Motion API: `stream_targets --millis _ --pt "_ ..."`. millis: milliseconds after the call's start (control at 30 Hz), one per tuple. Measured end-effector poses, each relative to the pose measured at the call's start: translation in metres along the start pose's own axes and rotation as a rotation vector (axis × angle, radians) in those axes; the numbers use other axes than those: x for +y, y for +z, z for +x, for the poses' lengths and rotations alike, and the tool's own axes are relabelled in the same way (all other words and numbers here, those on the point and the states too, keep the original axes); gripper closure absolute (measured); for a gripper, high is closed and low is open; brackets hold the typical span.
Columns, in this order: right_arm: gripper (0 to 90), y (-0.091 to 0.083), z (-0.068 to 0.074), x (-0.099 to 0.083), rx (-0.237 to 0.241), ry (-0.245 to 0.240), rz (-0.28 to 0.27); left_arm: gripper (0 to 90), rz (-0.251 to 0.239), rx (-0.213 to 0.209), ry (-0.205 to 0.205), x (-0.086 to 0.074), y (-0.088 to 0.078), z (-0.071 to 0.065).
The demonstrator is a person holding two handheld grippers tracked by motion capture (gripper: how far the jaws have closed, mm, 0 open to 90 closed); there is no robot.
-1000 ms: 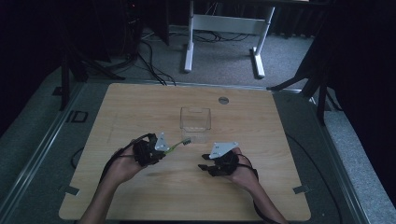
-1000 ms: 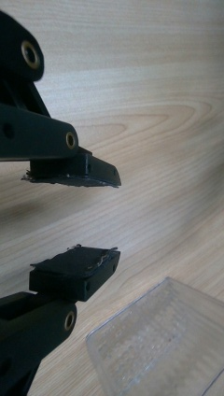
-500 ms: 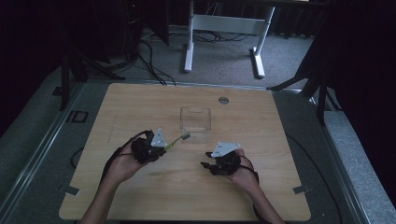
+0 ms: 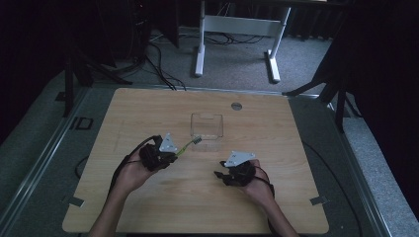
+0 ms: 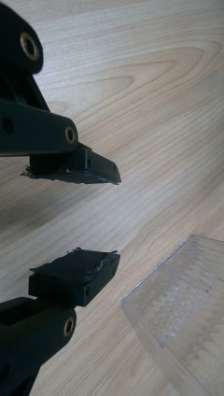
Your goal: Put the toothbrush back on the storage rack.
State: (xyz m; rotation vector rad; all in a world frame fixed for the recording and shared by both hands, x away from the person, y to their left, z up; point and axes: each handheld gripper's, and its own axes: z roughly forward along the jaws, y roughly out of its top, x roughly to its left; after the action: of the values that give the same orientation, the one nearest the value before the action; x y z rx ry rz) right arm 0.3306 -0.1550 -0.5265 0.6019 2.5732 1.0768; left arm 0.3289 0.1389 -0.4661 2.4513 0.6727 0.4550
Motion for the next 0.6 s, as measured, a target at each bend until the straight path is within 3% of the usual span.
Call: stream_targets --millis 600 --pt "54.5 0.0006 -0.0017 -0.0042 -0.005 0.026 -0.009 83.6 -0.06 0.012 -0.07 0.0052 -0.0014 0.0053"
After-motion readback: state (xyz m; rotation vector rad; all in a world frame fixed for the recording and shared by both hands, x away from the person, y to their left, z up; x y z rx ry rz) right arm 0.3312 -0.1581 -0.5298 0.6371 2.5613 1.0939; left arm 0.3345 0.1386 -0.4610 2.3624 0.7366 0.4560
